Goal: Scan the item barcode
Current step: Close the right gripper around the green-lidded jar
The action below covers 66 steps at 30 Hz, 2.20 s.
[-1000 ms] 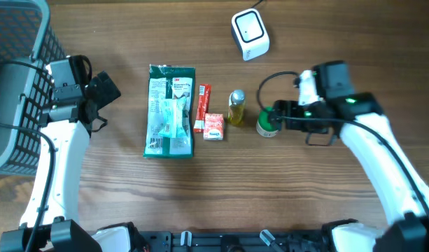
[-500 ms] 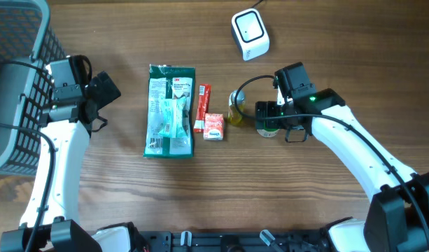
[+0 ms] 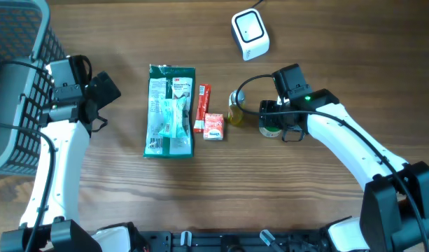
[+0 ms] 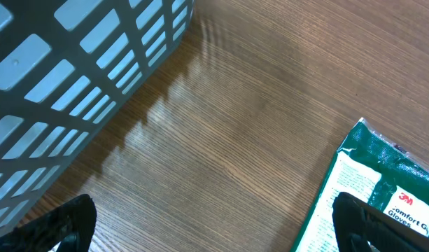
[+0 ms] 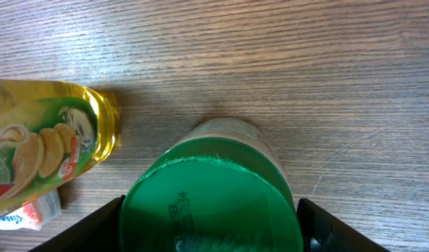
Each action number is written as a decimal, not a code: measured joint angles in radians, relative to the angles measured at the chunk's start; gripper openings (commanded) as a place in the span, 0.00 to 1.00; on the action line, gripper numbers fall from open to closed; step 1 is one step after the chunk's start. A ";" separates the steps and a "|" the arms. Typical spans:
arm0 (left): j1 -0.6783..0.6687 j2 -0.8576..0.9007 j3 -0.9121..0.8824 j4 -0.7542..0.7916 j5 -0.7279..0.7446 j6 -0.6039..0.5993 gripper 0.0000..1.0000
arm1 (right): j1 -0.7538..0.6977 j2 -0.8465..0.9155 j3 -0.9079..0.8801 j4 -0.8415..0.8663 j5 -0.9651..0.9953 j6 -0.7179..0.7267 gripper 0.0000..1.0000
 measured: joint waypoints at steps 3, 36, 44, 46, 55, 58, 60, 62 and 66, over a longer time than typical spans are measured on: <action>0.000 0.000 0.000 0.000 0.000 0.000 1.00 | 0.000 0.000 0.000 -0.029 0.024 -0.003 0.80; 0.000 0.000 0.000 0.000 0.000 0.000 1.00 | 0.000 0.042 -0.023 0.045 0.059 -0.015 0.90; 0.000 0.000 0.000 0.000 0.000 0.000 1.00 | 0.000 0.086 -0.023 0.045 0.059 -0.011 0.86; 0.000 0.000 0.000 0.000 0.000 0.000 1.00 | 0.000 0.088 -0.023 0.045 0.059 -0.011 0.86; 0.000 0.000 0.000 0.000 0.000 0.000 1.00 | 0.000 0.088 -0.002 -0.016 0.059 -0.011 0.88; 0.000 0.000 0.000 0.000 0.000 0.000 1.00 | 0.000 0.088 0.011 -0.017 0.055 -0.011 0.86; 0.000 0.000 0.000 0.000 0.000 0.000 1.00 | 0.000 0.088 0.013 -0.023 0.044 -0.007 0.84; 0.000 0.000 0.000 0.000 0.000 0.000 1.00 | 0.000 0.088 0.013 -0.026 0.038 0.001 0.83; 0.000 0.000 0.000 0.000 0.000 0.000 1.00 | 0.000 0.088 0.013 -0.036 0.032 0.023 0.71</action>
